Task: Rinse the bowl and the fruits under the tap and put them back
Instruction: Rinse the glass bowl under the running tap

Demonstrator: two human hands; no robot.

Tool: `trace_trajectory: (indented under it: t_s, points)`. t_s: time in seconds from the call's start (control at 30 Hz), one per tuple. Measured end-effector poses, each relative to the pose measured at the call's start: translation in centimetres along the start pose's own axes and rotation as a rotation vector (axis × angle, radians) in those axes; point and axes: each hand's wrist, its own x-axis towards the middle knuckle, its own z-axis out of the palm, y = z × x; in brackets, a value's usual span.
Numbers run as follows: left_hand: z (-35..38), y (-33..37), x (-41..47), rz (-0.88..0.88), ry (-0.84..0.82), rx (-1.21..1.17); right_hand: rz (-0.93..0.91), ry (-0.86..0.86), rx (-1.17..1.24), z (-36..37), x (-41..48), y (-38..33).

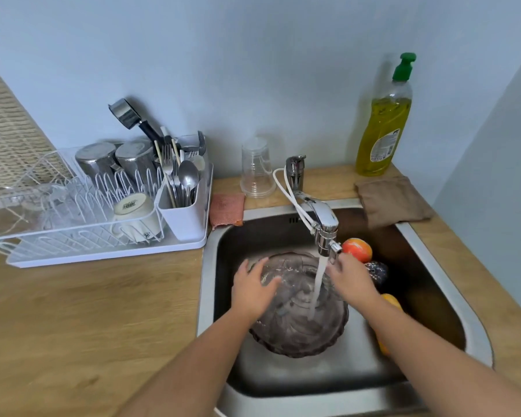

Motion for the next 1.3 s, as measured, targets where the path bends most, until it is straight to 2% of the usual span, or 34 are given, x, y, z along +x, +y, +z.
trace_trajectory:
  t_s: [0.1, 0.17, 0.27, 0.4, 0.47, 0.53, 0.63, 0.67, 0.73, 0.8, 0.87, 0.97, 1.03, 1.1, 1.3]
  points:
    - [1.6, -2.0, -0.9, -0.188, -0.082, 0.133, 0.137, -0.22, -0.253, 2.5, -1.3, 2.9]
    - [2.4, -2.8, -1.4, -0.254, -0.119, 0.042, 0.176, -0.285, -0.195, 3.1, -1.9, 3.5]
    - [2.6, -3.2, -1.7, -0.321, -0.125, -0.096, 0.213, -0.286, -0.061, 3.2, -2.2, 3.9]
    - [2.5, -3.9, -1.5, -0.263, -0.037, -0.172, 0.321, -0.25, 0.03, 2.6, -2.2, 4.4]
    - [2.2, -3.8, -1.5, -0.238, -0.015, -0.237, 0.395, -0.27, 0.152, 2.3, -2.2, 4.6]
    - [1.8, -3.4, -1.6, -0.242, -0.035, -0.307, 0.468, -0.309, 0.251, 2.1, -2.4, 4.6]
    - [1.1, -2.4, -1.9, -0.292, -0.1, -0.392, 0.481, -0.353, 0.256, 2.2, -2.6, 5.1]
    - [0.8, -2.2, -1.9, -0.3, -0.106, -0.403, 0.463, -0.372, 0.222, 2.3, -2.8, 5.0]
    - [0.0, -1.4, -1.7, -0.27, -0.101, -0.37, 0.355, -0.432, 0.008, 2.7, -3.0, 4.6]
    - [-0.8, -0.3, -1.3, -0.206, -0.081, -0.263, 0.247, -0.548, -0.26, 3.4, -3.4, 3.5]
    - [-1.7, 0.7, -1.0, -0.147, -0.069, -0.179, 0.149, -0.655, -0.383, 4.4, -4.2, 1.9]
    - [-3.4, 1.8, -0.9, -0.128, -0.05, -0.134, -0.02, -0.683, -0.276, 6.2, -5.2, -0.6]
    - [-4.6, 2.3, -0.8, -0.128, -0.057, -0.086, -0.032, -0.723, -0.086, 6.9, -5.8, -1.8]
    - [-5.9, 2.9, -0.9, -0.127, -0.086, -0.018, -0.043, -0.726, -0.031, 7.3, -5.9, -1.9]
    - [-8.0, 3.2, -2.4, -0.159, -0.248, -0.075, -0.199, -0.529, -0.496, 7.1, -3.1, -1.0]
